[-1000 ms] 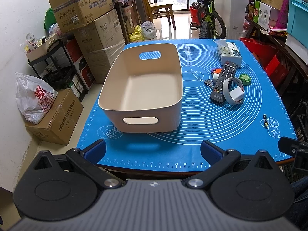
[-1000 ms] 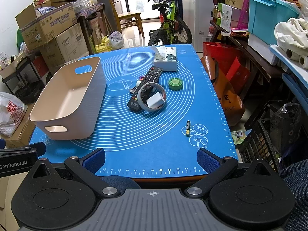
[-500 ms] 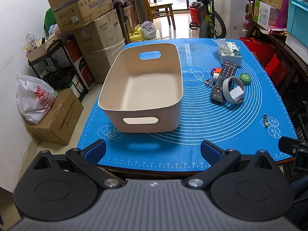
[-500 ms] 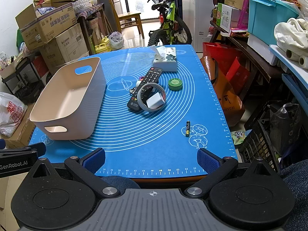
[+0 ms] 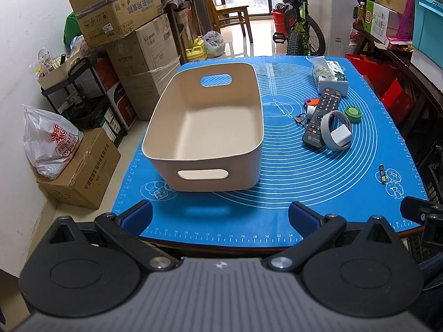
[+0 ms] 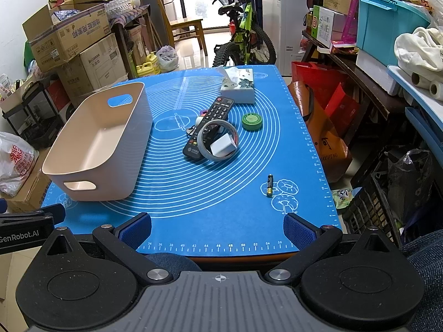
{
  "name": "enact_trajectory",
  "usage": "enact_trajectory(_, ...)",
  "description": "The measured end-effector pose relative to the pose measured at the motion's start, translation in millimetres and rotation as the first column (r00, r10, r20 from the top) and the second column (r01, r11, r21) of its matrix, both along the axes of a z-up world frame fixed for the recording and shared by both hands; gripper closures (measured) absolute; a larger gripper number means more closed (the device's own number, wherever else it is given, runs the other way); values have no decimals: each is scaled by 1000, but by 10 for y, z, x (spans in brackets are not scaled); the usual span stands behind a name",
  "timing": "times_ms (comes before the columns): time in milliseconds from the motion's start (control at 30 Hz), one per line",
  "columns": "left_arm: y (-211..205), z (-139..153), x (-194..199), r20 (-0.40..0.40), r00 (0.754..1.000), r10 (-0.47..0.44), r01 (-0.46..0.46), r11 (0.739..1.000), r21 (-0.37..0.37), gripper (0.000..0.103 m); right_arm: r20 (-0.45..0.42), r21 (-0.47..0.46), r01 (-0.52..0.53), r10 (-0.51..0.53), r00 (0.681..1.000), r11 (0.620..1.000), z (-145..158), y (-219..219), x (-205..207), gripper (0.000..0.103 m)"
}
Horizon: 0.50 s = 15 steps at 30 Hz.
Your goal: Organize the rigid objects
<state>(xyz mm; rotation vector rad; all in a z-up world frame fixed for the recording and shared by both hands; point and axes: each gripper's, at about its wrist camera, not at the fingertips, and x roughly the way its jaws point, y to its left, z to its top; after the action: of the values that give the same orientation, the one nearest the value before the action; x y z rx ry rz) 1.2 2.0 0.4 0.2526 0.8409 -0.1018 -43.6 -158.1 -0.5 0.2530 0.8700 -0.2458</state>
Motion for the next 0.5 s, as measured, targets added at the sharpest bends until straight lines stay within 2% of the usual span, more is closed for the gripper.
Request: enact_trajectory(500,11,4,4,0,1000,-1,1,1000,2,0,0,-2,-1,1,1000,1000,2,4,3,3)
